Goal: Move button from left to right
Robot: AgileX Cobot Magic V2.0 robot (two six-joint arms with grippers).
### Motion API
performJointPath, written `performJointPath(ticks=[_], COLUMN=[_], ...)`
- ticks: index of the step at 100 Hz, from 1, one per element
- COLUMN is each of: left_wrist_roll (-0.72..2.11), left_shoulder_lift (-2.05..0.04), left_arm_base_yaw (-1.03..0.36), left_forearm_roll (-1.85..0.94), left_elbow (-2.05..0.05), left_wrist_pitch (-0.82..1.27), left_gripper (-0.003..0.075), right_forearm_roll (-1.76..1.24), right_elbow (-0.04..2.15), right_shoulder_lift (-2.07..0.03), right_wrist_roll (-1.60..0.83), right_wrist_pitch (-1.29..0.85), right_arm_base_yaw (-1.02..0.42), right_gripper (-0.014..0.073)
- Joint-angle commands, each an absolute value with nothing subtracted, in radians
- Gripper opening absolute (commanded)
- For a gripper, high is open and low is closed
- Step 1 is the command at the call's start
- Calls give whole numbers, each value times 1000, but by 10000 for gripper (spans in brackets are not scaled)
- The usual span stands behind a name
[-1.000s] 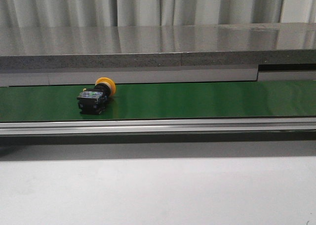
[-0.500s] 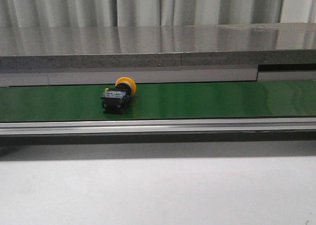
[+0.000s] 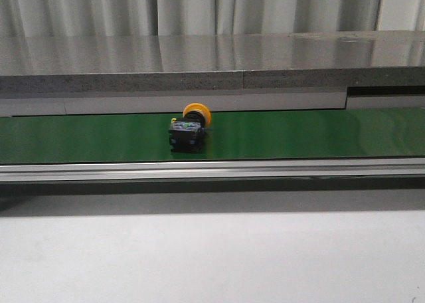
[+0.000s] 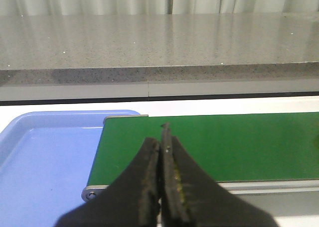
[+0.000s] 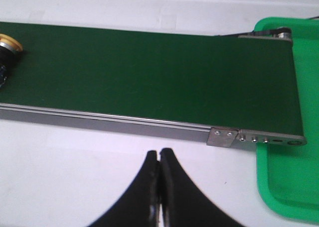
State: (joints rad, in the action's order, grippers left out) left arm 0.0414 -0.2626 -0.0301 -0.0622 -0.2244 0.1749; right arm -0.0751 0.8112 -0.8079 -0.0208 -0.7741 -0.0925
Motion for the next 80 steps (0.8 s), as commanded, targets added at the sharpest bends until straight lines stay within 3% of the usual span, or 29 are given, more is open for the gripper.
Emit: performJointPath(ticks=[1, 14, 24, 31, 50, 57, 80], left_wrist_roll=[45, 45, 45, 45, 45, 45, 45], left_shoulder_lift=[-272, -272, -272, -272, -272, -272, -272], left_arm_base_yaw=[-39, -39, -39, -39, -39, -39, -39], left_forearm_roll=[-71, -71, -71, -71, -71, -71, -71], left_elbow=[-252, -252, -252, -252, -252, -252, -252], left_wrist_pitch=[89, 89, 89, 89, 89, 89, 89], left_gripper=[-20, -20, -20, -20, -20, -20, -20], right_forearm_roll=[-84, -85, -87, -93, -102, -107, -204], right_elbow=[871, 888, 888, 888, 888, 888, 897], right_shoulder_lift=[-878, -955, -993, -1008, -1018, -1018, -1052], right_wrist_roll=[-21, -21, -21, -21, -21, -21, -21], right_wrist_pitch=[-731, -730, -730, -731, -727, -714, -668], right_arm_base_yaw=[-92, -92, -92, -92, -92, -92, -92], right_gripper=[-67, -58, 9, 110, 494, 579, 602])
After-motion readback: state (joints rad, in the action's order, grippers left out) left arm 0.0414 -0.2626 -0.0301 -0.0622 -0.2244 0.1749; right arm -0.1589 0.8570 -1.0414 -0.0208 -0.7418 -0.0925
